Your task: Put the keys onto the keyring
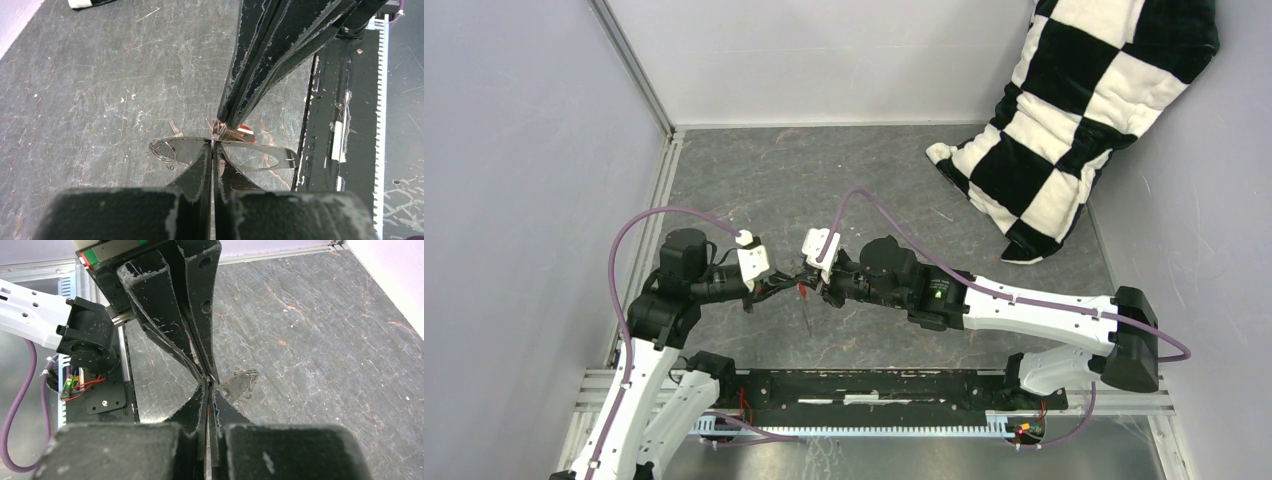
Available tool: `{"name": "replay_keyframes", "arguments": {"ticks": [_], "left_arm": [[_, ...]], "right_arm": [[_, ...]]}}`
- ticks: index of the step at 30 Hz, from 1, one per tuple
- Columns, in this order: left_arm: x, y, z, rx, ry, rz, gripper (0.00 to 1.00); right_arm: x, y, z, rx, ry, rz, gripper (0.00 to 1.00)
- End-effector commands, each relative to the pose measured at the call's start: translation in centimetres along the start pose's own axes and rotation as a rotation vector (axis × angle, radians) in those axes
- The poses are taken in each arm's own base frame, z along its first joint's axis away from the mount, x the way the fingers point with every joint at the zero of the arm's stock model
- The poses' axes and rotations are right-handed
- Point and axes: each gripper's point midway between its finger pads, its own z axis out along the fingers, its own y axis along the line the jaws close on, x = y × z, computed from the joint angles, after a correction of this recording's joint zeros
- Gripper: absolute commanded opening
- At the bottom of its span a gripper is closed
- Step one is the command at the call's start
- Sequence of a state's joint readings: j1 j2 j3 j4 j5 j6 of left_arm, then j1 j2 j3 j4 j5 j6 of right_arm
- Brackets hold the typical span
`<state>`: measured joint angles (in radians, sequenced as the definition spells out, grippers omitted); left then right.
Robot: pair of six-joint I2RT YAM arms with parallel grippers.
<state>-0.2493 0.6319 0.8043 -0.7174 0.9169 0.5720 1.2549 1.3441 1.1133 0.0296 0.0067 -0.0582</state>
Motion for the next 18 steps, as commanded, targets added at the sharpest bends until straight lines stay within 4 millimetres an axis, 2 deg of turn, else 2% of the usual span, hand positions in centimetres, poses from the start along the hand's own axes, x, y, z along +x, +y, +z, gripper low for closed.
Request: {"name": "replay_keyframes", "arguments": {"ticks": [1, 9, 18], "left_arm": [[-1.1, 0.0, -0.3, -0.010, -0.022, 0.003, 0.02], [-1.7, 0.0, -0.4, -0.017, -0.045, 0.006, 0.02], [-1.7, -0.2, -0.4, -0.008, -0.054, 0.035, 0.02]], "right_arm": [[-2.2, -0.6, 0.1, 0.034, -0.051, -0.006, 0.00], [-2.2, -0.6, 0.3, 0.038, -0.050, -0.003, 0.00], [-2.4, -1.6, 0.2, 0.096, -0.053, 0.025, 0.00]]}}
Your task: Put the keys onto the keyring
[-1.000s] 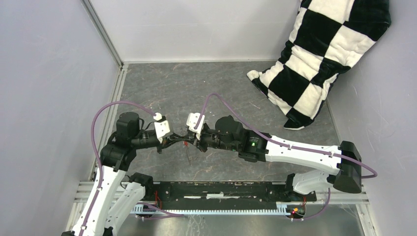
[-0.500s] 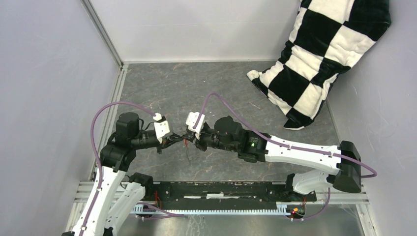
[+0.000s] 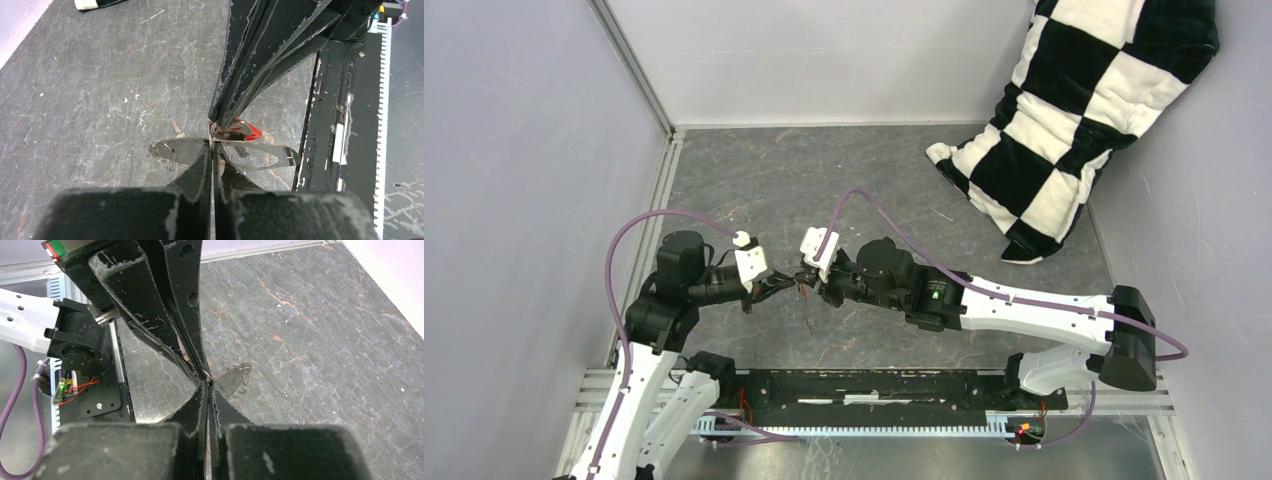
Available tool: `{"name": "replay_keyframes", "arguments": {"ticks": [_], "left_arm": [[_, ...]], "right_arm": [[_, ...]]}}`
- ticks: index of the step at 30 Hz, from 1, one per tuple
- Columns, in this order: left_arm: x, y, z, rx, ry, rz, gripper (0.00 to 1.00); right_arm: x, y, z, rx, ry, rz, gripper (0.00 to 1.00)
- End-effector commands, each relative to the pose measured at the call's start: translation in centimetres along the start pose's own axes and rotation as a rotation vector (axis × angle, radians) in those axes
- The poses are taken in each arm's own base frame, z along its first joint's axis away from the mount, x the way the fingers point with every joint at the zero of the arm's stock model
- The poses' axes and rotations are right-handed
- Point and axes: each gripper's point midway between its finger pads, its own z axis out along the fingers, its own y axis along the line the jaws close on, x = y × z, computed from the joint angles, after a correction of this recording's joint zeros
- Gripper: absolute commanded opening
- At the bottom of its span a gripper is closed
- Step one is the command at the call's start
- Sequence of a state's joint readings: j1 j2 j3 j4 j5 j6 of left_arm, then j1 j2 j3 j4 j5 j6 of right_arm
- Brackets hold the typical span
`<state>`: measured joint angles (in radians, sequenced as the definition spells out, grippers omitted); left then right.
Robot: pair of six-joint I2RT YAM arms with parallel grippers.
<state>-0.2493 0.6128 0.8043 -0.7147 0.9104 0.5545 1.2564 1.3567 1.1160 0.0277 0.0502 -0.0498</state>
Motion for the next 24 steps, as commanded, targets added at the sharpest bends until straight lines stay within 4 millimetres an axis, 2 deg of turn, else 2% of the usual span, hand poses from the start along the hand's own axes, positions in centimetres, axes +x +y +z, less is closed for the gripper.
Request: {"name": "replay_keyframes", "arguments": {"ticks": [1, 12, 24], "left_arm": [[-1.5, -0.1, -0.2, 0.005, -0.048, 0.038, 0.02], [-1.8, -0.3, -0.4, 0.006, -0.063, 0.096, 0.02], [-3.1, -0.6, -0.6, -0.013, -0.142, 0.187, 0.02]], "right_arm": [[-2.9, -1.0, 0.0, 0.057, -0.070, 0.021, 0.00], [-2.6, -1.4, -0.5, 0.093, -0.083, 0.088, 0.00], [-1.9, -2.0, -1.4, 0.090, -0.090, 0.139, 0.00]]}}
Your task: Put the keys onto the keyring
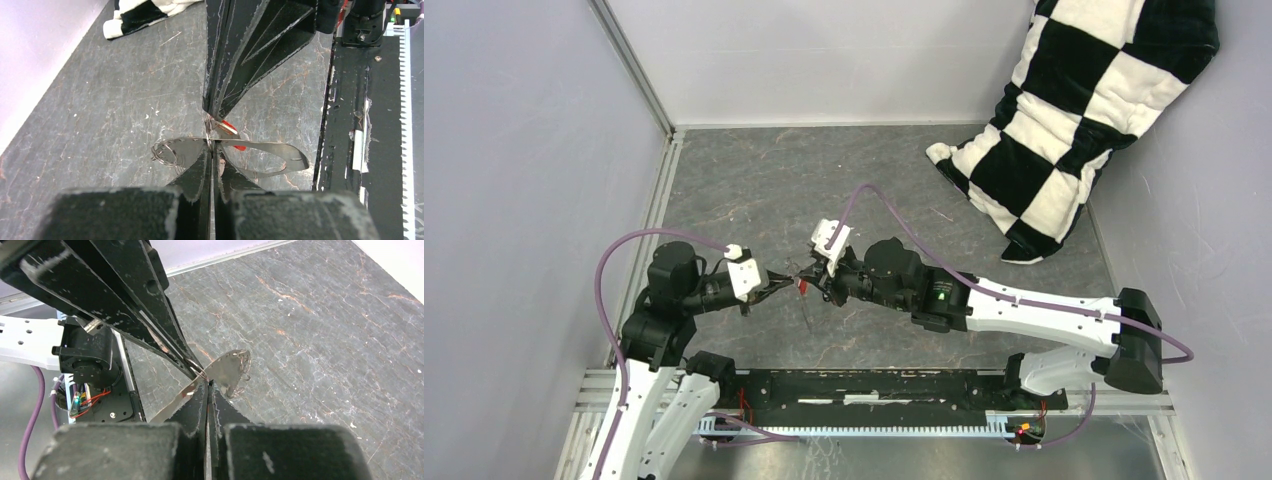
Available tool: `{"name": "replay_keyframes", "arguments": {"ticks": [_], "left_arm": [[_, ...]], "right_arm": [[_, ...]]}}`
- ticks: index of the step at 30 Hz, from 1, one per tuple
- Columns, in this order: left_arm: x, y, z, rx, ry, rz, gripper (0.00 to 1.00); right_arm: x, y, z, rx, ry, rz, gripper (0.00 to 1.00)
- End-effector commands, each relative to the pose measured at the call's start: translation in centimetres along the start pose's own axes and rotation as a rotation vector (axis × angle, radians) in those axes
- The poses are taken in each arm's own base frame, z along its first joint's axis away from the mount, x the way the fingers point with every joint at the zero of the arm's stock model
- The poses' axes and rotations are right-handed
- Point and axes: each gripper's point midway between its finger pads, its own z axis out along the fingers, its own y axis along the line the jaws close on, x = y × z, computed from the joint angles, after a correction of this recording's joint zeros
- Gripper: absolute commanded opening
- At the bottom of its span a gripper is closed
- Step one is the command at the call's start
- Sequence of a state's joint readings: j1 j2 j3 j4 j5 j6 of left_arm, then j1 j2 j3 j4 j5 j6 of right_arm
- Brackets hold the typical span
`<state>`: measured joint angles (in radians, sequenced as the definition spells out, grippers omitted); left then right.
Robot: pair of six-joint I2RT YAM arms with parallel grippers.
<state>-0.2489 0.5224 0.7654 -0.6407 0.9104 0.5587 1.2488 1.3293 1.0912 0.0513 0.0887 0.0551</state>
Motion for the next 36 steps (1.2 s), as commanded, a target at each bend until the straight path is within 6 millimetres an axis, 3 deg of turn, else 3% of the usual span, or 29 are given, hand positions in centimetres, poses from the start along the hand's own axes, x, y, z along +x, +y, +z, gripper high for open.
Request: {"name": "replay_keyframes", "arguments": {"ticks": [1, 12, 25, 28, 33, 36], "left_arm": [[-2.1, -0.2, 0.0, 0.026, -0.083, 0.081, 0.02], [-3.9, -0.4, 0.2, 0.047, -0.162, 0.082, 0.02], [-8.4, -0.1, 0.5, 0.138, -0.296, 0.077, 0.02], [-9.4, -0.1, 0.4, 0.149, -0.321, 0.085, 0.02], [-10.5, 0.0, 0.2, 0.179, -0.327, 0.094, 0.02], [-10.8, -0.4, 0.0, 0.202, -0.323, 0.099, 0.02]], "right_arm": [[-1.7, -1.2, -0.8, 0.037, -0.072, 0.037, 0.00], [-1.9, -1.2, -1.4, -0.006, -0.115, 0.091, 0.00], [-4.3, 0.0, -3.4, -0.171, -0.254, 0.146, 0.00], [-5.0, 0.5, -4.0, -0.205, -0.275, 0.129, 0.08], [-6.3, 0.9, -5.4, -0.254, -0.273, 0.037, 0.37], [-7.3, 1.3, -6.8, -0.286, -0.290, -0.025, 0.47]]}}
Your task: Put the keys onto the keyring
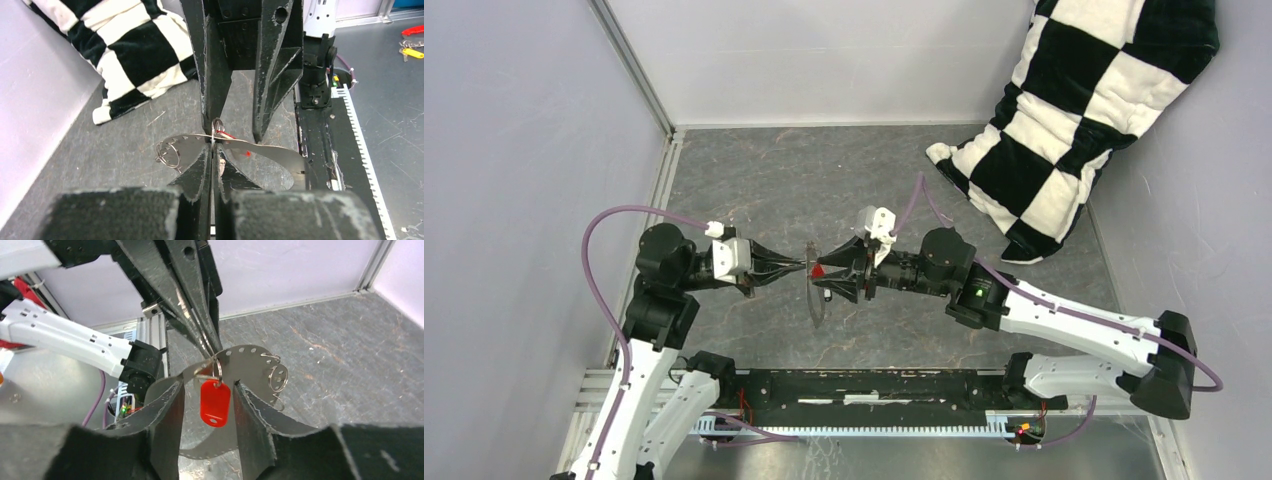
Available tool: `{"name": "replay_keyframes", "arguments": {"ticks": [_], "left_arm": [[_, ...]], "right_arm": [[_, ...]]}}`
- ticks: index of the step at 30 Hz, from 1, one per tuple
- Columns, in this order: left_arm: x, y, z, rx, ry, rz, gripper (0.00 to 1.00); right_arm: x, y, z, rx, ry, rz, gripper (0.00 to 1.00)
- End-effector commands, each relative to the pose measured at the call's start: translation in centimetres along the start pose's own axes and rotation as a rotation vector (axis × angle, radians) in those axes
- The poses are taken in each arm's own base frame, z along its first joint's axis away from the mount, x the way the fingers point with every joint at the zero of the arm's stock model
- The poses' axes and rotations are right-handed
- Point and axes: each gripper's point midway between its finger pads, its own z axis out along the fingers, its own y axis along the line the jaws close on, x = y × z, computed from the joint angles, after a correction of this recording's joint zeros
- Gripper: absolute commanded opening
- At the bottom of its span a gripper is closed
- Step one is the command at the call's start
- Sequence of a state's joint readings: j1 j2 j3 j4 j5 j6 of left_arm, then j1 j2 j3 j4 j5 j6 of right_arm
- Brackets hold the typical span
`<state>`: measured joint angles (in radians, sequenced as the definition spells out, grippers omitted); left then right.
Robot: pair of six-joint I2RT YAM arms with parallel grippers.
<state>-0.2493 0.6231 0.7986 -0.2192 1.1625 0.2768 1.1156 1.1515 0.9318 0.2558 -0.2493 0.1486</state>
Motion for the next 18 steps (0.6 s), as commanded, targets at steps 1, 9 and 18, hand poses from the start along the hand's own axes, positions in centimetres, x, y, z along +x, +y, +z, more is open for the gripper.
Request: {"name": "replay_keyframes", "arguments": {"ticks": [1, 9, 18], "left_arm": [[-3.4, -0.9, -0.1, 0.065, -0.054, 0.068, 0.02], [-4.1, -1.9, -0.2, 0.129, -0.064, 0.044, 0.02], [-4.4, -2.4, -0.3, 0.148, -0.068, 0.039, 0.02]], "right_arm": [[-4.4, 1.9, -1.8, -0.101, -0.066, -0.128, 0.50], [-7.2, 2.8, -2.6, -0.153, -0.073, -0.247, 0.57], [-8.0, 3.1, -0.7, -0.212, -0.049, -0.261, 0.46]]}}
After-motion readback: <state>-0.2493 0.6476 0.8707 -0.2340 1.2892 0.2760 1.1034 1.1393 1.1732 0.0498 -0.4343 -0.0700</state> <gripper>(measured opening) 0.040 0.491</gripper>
